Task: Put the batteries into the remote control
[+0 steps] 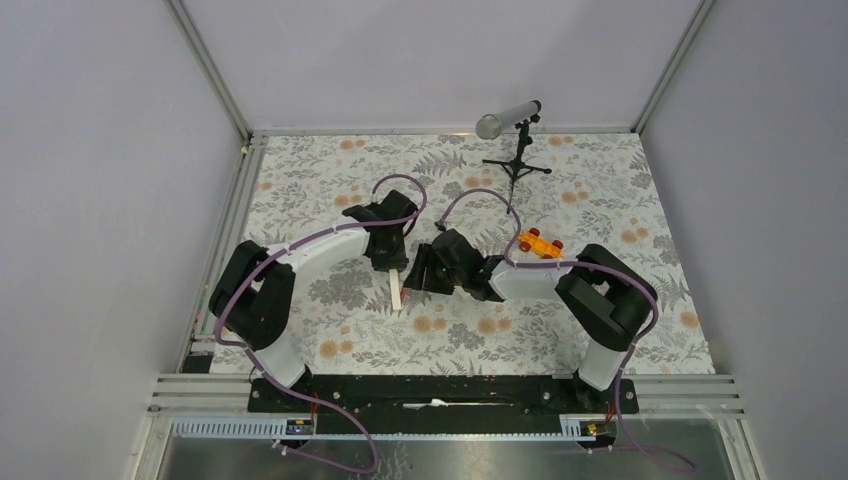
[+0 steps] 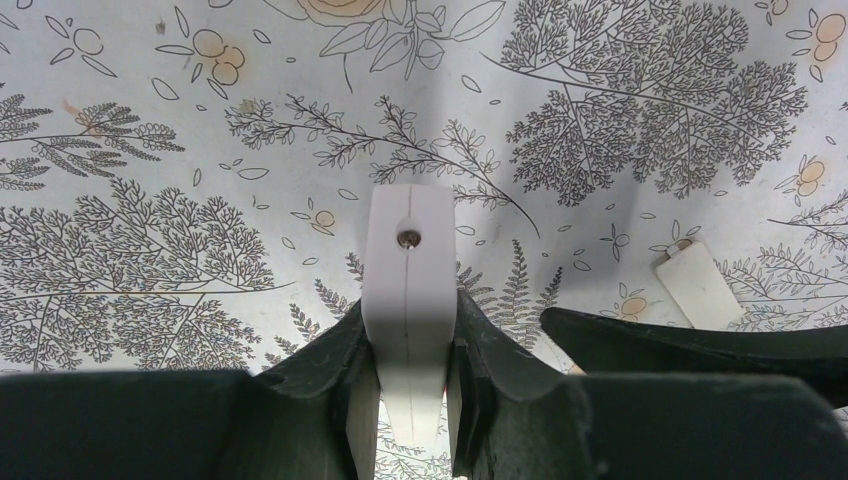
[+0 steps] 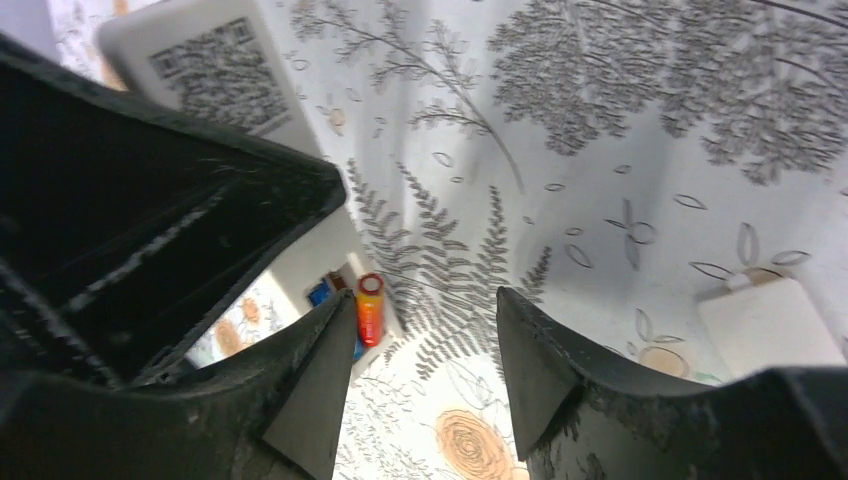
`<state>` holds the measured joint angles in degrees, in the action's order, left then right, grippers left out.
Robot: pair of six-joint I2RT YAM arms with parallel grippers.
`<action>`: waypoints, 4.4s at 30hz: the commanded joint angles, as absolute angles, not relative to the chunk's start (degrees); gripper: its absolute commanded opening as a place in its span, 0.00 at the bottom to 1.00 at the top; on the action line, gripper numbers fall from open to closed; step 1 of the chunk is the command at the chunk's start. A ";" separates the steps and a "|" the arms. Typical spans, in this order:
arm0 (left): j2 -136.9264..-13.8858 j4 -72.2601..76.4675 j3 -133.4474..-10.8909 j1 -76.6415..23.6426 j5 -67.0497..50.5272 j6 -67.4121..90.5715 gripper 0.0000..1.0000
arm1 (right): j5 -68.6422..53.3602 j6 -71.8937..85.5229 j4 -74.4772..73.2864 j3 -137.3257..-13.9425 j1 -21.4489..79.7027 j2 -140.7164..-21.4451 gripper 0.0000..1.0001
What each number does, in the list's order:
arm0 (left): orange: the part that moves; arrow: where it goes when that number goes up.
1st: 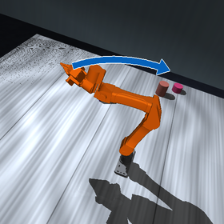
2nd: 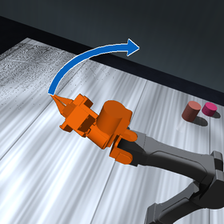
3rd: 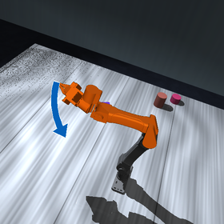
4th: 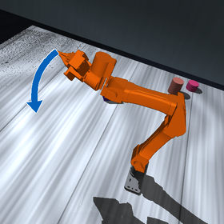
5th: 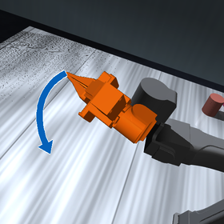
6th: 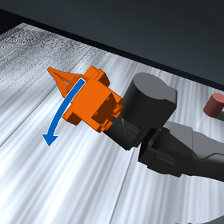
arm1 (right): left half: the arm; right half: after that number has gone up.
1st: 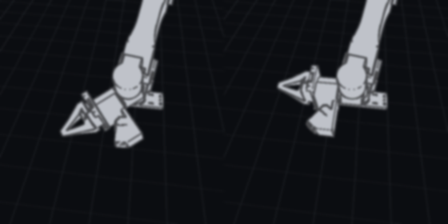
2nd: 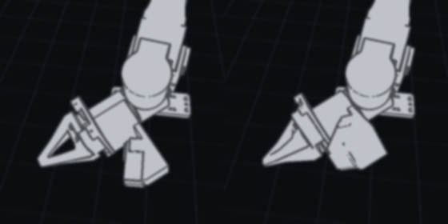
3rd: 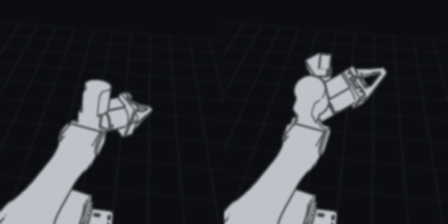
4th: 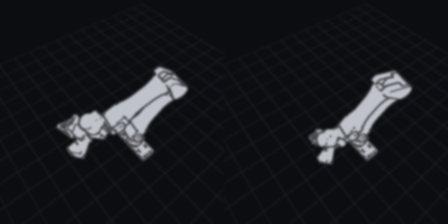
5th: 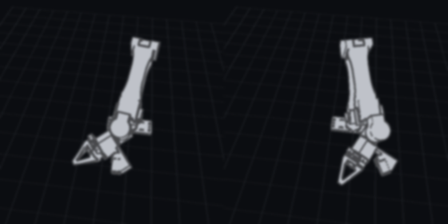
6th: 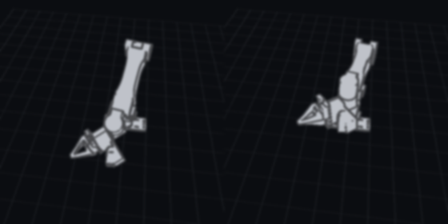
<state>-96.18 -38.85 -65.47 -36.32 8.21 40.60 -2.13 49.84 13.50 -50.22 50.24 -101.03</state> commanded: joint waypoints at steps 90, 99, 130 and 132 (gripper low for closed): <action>-63.39 11.08 -35.51 -15.91 -30.27 41.21 0.00 | 3.59 29.37 -32.64 -77.18 57.04 -89.93 0.06; -66.82 17.46 -34.50 -17.47 -30.06 48.03 0.00 | -1.33 29.30 -37.00 -79.21 53.31 -87.11 0.08; -47.04 -37.27 -47.37 -12.34 33.65 40.71 0.06 | 16.45 42.28 -42.54 -107.20 64.17 -130.19 0.55; -46.98 -37.31 -47.30 -12.07 33.25 40.52 0.07 | 16.79 42.47 -42.23 -106.58 64.41 -130.75 0.53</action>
<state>-48.14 -37.74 -44.91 -12.75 30.81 41.74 11.09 39.97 -36.12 -104.16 63.46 -128.64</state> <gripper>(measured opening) 0.251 0.547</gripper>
